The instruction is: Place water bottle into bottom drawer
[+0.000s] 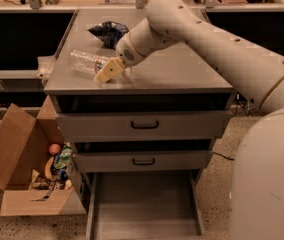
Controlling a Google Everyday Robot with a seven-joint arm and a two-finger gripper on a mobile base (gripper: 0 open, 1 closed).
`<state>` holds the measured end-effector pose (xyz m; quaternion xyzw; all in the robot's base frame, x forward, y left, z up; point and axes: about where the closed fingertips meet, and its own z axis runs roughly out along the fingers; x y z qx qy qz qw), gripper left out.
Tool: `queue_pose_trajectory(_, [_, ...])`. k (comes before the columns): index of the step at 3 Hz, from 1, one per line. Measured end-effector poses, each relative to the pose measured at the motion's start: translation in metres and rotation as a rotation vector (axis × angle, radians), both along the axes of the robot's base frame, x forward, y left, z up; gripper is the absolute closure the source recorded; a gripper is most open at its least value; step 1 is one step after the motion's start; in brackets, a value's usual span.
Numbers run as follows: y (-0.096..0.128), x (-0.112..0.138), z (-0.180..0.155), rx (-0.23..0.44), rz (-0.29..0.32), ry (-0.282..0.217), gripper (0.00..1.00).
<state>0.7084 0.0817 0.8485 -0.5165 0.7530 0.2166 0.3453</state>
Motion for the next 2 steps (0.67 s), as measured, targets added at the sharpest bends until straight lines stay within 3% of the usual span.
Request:
queue_pose_trajectory(1, [0.014,-0.009,0.006,0.012,0.044,0.005,0.38])
queue_pose_trajectory(2, [0.028,-0.036,0.006,0.027,0.121,0.021,0.70])
